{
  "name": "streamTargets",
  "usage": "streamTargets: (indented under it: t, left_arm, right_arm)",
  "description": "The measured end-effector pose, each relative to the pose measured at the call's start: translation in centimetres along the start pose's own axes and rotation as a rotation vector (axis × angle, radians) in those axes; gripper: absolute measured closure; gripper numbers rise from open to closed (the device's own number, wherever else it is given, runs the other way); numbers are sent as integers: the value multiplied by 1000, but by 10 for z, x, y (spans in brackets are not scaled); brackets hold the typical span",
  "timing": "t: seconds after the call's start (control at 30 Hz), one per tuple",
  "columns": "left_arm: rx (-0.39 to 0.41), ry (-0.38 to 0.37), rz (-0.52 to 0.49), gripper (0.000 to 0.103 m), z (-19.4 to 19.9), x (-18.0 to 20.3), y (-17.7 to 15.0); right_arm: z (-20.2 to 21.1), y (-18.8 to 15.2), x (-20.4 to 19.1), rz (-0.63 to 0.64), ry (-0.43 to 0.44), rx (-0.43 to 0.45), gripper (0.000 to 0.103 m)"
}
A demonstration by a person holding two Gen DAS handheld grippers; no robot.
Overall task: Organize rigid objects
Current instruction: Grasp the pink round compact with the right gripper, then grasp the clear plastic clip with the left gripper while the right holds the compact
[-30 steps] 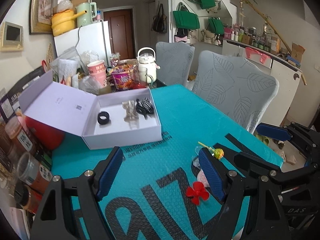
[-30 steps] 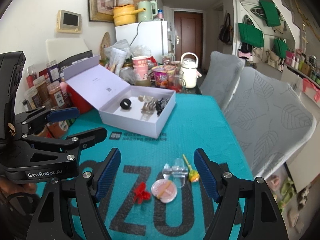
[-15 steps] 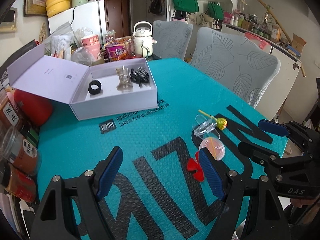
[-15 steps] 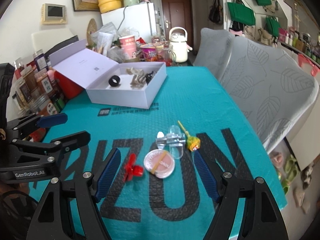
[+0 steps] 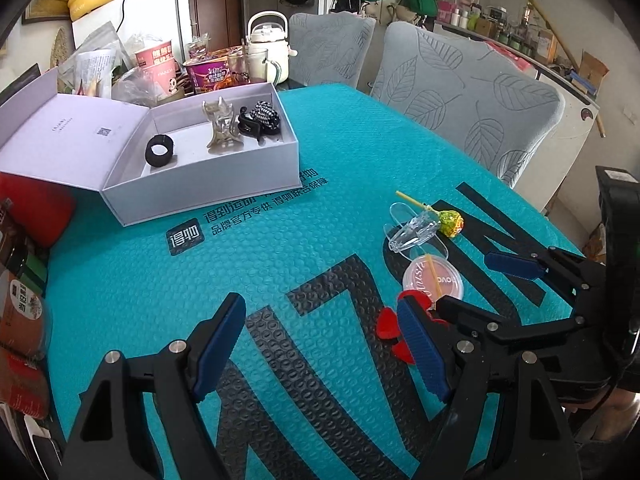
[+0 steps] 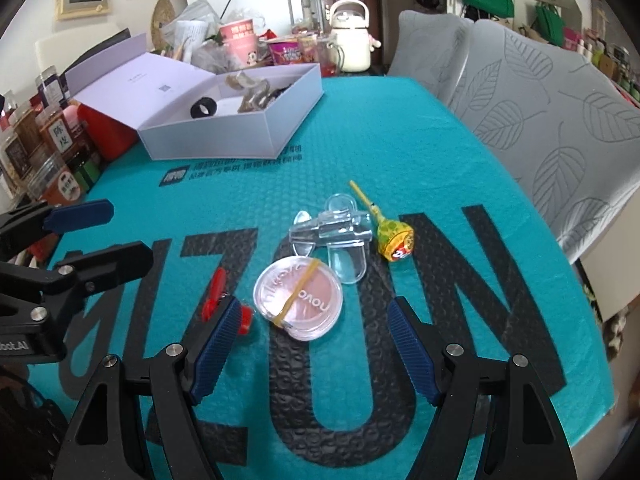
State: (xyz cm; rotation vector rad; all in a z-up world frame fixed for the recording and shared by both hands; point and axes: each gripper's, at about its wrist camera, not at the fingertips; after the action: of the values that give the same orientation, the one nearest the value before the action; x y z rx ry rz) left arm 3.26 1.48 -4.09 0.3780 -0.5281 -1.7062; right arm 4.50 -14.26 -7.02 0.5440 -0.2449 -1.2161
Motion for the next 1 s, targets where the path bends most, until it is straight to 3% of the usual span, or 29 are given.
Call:
streamTargets:
  t: [0.3, 0.4, 0.6, 1.0]
  left_arm:
    - [-37, 7, 50, 25, -14, -18, 8]
    - [-36, 5, 57, 25, -16, -21, 12]
    - [-30, -5, 41, 25, -20, -15, 20]
    - [-75, -123, -49, 25, -47, 32, 44]
  right_arm:
    - [-26, 9, -4, 13, 16, -39, 28]
    - [-29, 7, -8, 46, -18, -24, 48]
    - [-21, 6, 6, 3, 46, -16, 48]
    - [14, -4, 51, -73, -10, 37, 48]
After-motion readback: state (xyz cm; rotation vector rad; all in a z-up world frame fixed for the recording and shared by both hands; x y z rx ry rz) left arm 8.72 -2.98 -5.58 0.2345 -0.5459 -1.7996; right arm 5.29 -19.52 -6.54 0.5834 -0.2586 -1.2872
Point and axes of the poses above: each gripper's, at about its wrist camera, not at the fingertips, and z roughly against the way its jaws point, x to its right, y to its top, and after that the axes turned 6 degrees about -x, right-handed
